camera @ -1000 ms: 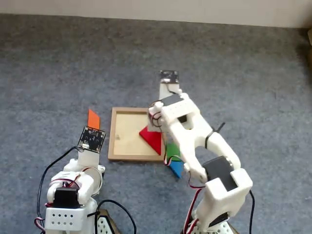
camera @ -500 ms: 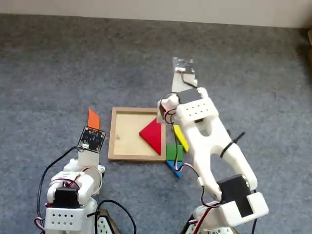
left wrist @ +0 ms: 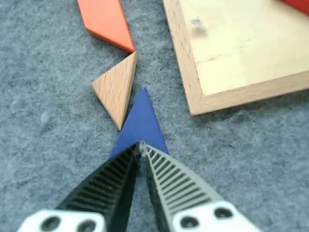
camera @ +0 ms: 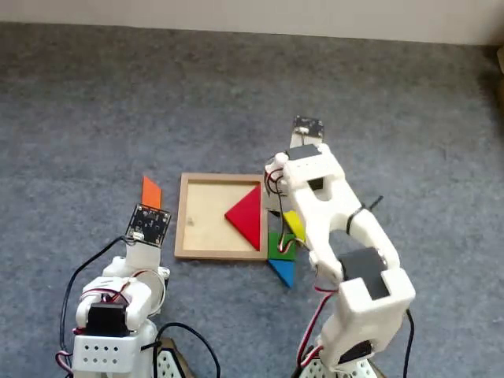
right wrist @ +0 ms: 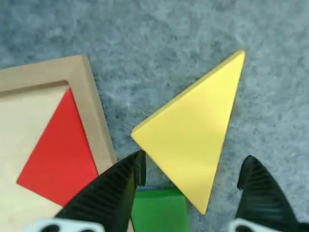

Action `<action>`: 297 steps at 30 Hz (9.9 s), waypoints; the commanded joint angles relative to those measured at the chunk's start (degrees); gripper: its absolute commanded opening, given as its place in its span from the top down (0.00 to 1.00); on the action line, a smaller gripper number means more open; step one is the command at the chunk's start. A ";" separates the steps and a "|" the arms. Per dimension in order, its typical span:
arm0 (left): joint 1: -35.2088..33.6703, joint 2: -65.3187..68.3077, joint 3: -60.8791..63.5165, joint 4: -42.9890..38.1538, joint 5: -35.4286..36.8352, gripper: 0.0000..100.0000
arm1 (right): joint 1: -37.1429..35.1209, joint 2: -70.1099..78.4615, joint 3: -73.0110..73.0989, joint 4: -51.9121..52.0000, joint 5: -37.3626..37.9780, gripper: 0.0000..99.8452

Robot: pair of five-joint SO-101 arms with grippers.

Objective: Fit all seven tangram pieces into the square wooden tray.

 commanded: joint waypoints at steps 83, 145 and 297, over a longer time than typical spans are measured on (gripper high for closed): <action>0.66 -2.42 1.10 0.26 -0.26 0.99 | 1.63 7.52 -23.43 3.82 -12.48 0.55; 0.66 -2.42 1.10 0.26 -0.26 0.99 | 1.71 17.45 -29.05 6.64 -11.96 0.70; 0.66 -2.42 1.10 0.26 -0.26 0.99 | -12.97 9.27 -46.11 25.63 68.22 0.85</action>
